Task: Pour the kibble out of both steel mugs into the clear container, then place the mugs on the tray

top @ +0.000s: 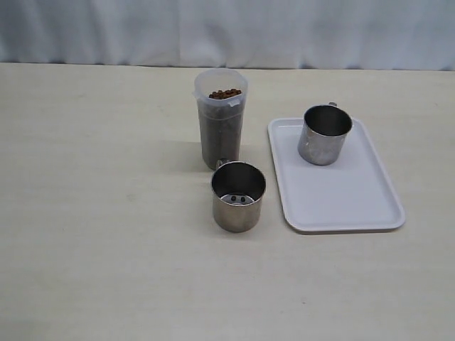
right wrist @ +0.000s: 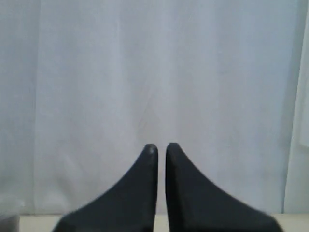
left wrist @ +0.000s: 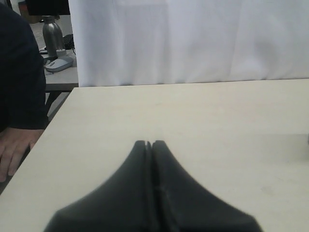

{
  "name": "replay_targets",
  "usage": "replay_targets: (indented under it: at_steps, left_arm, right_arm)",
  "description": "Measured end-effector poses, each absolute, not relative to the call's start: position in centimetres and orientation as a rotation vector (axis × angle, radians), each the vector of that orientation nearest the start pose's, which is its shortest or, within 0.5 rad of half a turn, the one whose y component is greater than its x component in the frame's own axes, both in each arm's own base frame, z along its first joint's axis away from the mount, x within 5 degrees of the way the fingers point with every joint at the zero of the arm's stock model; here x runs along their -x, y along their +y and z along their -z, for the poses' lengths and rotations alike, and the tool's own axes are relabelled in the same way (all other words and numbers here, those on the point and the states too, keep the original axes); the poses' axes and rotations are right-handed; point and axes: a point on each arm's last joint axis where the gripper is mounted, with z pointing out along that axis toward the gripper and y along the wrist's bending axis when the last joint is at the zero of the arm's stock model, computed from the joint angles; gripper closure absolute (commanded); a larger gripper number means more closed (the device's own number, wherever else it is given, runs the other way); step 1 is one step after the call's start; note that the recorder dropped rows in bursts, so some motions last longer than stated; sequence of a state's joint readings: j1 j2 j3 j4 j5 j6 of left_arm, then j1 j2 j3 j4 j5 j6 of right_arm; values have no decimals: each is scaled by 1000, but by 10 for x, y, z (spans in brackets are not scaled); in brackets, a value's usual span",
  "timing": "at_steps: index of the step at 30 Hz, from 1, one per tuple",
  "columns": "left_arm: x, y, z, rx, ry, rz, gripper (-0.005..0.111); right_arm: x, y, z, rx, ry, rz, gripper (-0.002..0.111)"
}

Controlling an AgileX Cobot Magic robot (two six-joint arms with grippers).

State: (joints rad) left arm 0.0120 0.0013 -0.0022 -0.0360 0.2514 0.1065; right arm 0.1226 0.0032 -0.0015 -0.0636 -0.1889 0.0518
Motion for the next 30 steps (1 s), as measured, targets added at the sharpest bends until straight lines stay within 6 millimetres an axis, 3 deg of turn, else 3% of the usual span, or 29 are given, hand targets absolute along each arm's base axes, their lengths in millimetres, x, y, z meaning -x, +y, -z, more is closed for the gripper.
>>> replay_targets:
  at_steps: [7, 11, 14, 18, 19, 20, 25, 30]
  left_arm:
    - [-55, 0, -191, -58, 1733, -54, 107]
    - [-55, 0, -191, -58, 1733, -54, 107]
    - [-55, 0, -191, -58, 1733, -54, 107]
    - [-55, 0, -191, -58, 1733, -54, 107]
    - [-55, 0, -191, -58, 1733, -54, 107]
    - [-55, 0, -191, -58, 1733, -54, 107]
    - [-55, 0, -191, -58, 1733, -54, 107]
    - [-55, 0, -191, -58, 1733, -54, 107]
  right_arm:
    - [-65, 12, -234, 32, 1308, -246, 104]
    - [-80, 31, -228, 225, 1389, -327, 99]
    - [-95, 50, -216, 446, 1470, -417, 75]
    - [-124, 66, -198, 602, 1633, -547, 16]
    - [-133, 71, -195, 643, 1663, -588, 3]
    - [-144, 76, -192, 686, 1682, -635, -2]
    - [-192, 96, -171, 863, 1720, -849, -1]
    - [-223, 118, -150, 965, 1809, -858, -1]
